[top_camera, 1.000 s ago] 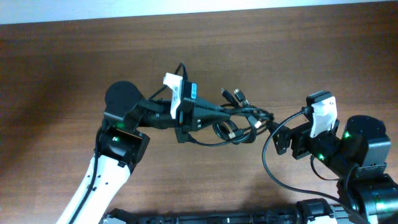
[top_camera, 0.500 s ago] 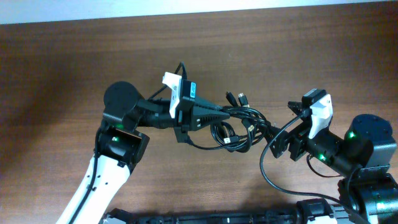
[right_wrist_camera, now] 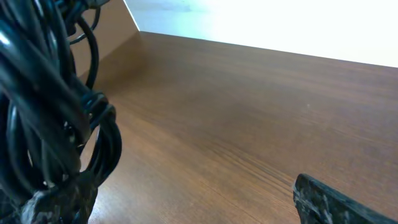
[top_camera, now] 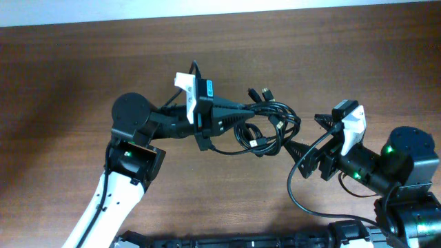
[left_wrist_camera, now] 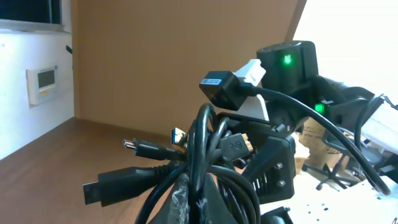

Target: Untangle cables

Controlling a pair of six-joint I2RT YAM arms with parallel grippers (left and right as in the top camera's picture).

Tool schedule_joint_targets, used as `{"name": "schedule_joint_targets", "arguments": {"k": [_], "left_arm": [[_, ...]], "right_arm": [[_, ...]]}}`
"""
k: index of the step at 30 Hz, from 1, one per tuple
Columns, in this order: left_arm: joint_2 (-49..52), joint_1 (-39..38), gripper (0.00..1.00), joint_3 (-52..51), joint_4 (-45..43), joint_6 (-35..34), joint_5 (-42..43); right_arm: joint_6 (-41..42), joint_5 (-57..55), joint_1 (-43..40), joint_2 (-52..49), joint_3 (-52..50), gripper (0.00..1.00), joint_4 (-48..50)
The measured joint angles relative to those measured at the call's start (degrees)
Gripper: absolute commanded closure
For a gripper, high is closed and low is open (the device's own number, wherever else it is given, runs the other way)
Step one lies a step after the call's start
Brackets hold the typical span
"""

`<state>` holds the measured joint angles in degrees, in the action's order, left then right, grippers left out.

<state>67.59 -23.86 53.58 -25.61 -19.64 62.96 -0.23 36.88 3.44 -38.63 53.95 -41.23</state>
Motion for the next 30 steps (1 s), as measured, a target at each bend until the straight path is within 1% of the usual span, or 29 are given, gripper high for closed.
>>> {"name": "schedule_joint_targets", "arguments": {"k": [6,12,19,30], "left_arm": [[0.0,0.0,1.0,0.02,-0.24,-1.14,-0.94],[0.0,0.04,1.0,0.02,-0.24,-1.2,-1.11],[0.0,0.07,1.0,0.33,-0.39,-1.22,-1.29],[0.0,0.22,1.0,0.37,-0.39,-1.4,-0.55]], "right_arm": [[-0.13,2.21,0.0,0.0,0.0,0.01,3.19],[-0.26,3.54,0.0,-0.02,0.0,0.01,3.82],[-0.42,6.8,0.0,-0.02,0.0,0.01,6.69],[2.16,8.15,0.0,-0.02,0.0,0.01,10.84]]}}
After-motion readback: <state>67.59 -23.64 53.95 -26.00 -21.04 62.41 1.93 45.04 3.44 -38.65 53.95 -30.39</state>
